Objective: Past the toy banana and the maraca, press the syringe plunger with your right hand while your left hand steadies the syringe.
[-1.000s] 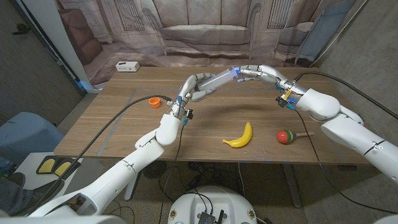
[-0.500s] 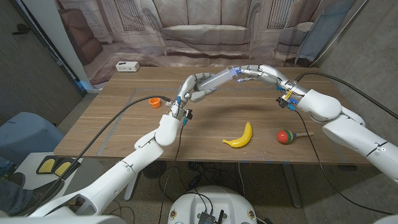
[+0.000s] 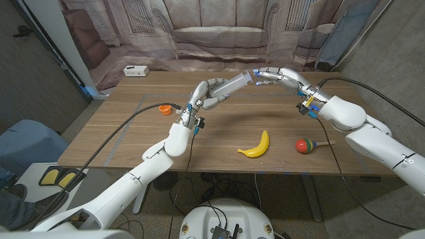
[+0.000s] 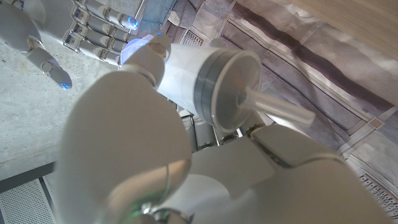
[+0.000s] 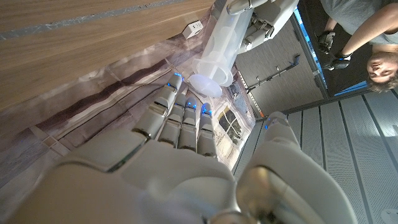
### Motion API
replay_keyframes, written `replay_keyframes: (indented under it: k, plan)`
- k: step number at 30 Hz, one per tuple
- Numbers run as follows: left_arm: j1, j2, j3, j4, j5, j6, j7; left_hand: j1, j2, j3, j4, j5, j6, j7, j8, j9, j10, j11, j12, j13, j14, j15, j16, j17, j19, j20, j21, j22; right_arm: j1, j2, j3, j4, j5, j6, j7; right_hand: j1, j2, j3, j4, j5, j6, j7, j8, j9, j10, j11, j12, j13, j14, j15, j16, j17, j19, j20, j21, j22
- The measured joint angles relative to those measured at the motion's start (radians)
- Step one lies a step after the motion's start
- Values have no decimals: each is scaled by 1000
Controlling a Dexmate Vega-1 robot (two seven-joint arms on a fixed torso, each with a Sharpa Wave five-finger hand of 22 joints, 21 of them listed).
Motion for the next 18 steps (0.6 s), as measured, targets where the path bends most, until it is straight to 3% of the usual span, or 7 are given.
replay_keyframes:
  k: [18]
  plan:
    - [14, 9, -14, -13, 0, 0, 0, 0, 0, 3, -3, -1, 0, 0, -2, 0, 5, 5, -2, 5, -1, -2, 0, 0, -4, -4, 7, 0, -21, 11, 20, -5, 9, 1, -28, 5, -5, 0, 0, 0, -21, -7, -4, 0, -9, -2, 0, 0, -11, 0, 0, 0, 0, 0, 0, 0]
